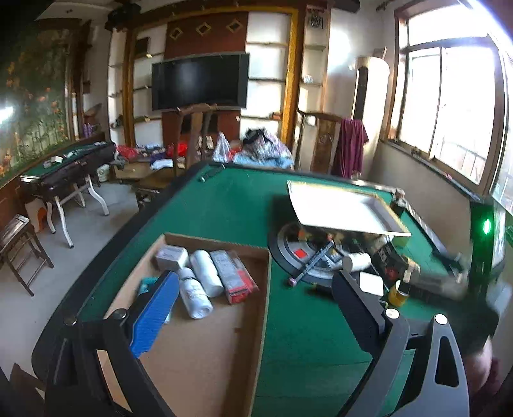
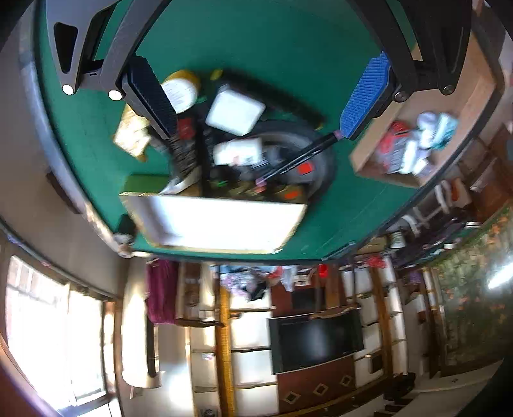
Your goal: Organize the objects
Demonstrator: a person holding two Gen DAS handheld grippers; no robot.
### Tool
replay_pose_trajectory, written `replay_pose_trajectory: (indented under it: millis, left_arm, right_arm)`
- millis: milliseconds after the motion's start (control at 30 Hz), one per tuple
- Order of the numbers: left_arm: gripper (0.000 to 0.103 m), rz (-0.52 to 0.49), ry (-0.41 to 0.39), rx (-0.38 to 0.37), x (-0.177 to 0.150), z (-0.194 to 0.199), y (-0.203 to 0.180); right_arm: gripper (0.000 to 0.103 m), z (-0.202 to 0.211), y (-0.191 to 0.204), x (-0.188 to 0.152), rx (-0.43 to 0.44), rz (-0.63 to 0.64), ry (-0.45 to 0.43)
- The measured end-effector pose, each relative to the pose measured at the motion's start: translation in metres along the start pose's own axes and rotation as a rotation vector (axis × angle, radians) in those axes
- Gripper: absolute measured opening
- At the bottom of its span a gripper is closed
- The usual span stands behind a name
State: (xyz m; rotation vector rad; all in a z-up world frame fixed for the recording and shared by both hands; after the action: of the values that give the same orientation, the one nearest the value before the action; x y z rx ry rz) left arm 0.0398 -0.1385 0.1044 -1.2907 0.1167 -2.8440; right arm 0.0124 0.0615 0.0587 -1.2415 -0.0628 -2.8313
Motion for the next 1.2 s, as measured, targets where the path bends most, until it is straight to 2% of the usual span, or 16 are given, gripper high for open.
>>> replay_pose_trajectory:
  millis: [67, 133, 267, 333, 400, 567, 700, 767, 933, 1000, 1067, 1100, 1133, 1200]
  left_arm:
    - [0.096, -0.006, 0.033, -0.029, 0.001, -0.011, -0.009]
    - [0.096, -0.011, 0.049, -0.03, 0.003, -0.02, -0.015]
    - [0.096, -0.024, 0.11, -0.013, 0.002, -0.05, -0.024]
    - [0.096, -0.032, 0.161, -0.007, -0.002, -0.072, -0.028]
    - [0.096, -0.043, 0.21, -0.004, -0.006, -0.098, -0.034]
    - [0.095, -0.148, 0.227, -0.035, 0.004, -0.152, -0.069]
    - [0.081, -0.236, 0.282, -0.03, 0.008, -0.19, -0.091]
    - [0.079, -0.272, 0.308, -0.014, 0.007, -0.208, -0.098]
    - [0.063, -0.319, 0.365, 0.03, 0.0, -0.243, -0.102]
    - [0.062, -0.342, 0.375, 0.043, -0.003, -0.253, -0.103]
    - [0.057, -0.351, 0.359, 0.026, -0.001, -0.254, -0.107]
    - [0.044, -0.356, 0.363, 0.019, -0.001, -0.253, -0.109]
    - [0.023, -0.357, 0.373, 0.0, -0.002, -0.253, -0.112]
    - [0.019, -0.367, 0.393, 0.009, -0.004, -0.251, -0.116]
  right_arm:
    - [0.103, 0.001, -0.019, 0.018, -0.119, 0.023, -0.028]
    - [0.103, 0.0, -0.031, 0.029, -0.172, 0.061, -0.041]
    - [0.103, -0.014, -0.059, 0.027, -0.13, 0.037, -0.011]
    - [0.103, -0.022, -0.08, 0.018, -0.101, -0.046, -0.012]
    - [0.103, -0.034, -0.101, 0.012, -0.112, -0.121, 0.023]
    - [0.103, -0.05, -0.136, 0.003, -0.003, -0.3, 0.088]
    - [0.103, -0.051, -0.146, 0.0, 0.07, -0.392, 0.096]
    - [0.103, -0.049, -0.143, 0.002, 0.066, -0.385, 0.084]
    - [0.103, -0.045, -0.136, 0.004, 0.055, -0.353, 0.066]
    - [0.103, -0.045, -0.134, 0.005, 0.059, -0.352, 0.062]
    - [0.103, -0.046, -0.134, 0.004, 0.061, -0.357, 0.061]
    - [0.103, -0.046, -0.135, 0.003, 0.061, -0.361, 0.06]
    - [0.103, -0.047, -0.136, 0.003, 0.058, -0.363, 0.062]
    - [0.103, -0.049, -0.137, 0.002, 0.057, -0.368, 0.068]
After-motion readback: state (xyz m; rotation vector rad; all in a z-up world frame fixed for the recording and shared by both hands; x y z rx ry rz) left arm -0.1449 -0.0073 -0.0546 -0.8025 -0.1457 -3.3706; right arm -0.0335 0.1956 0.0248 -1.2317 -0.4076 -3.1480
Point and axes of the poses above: each gripper's, at about its wrist camera, not at the fingertips, and z roughly against the way its jaws point, y to its left, x to its top, the point moved 8 cm from there along -z, roughly the way its jaws point, and after that the axes turned 6 degrees about y, right-handed, at the moved point
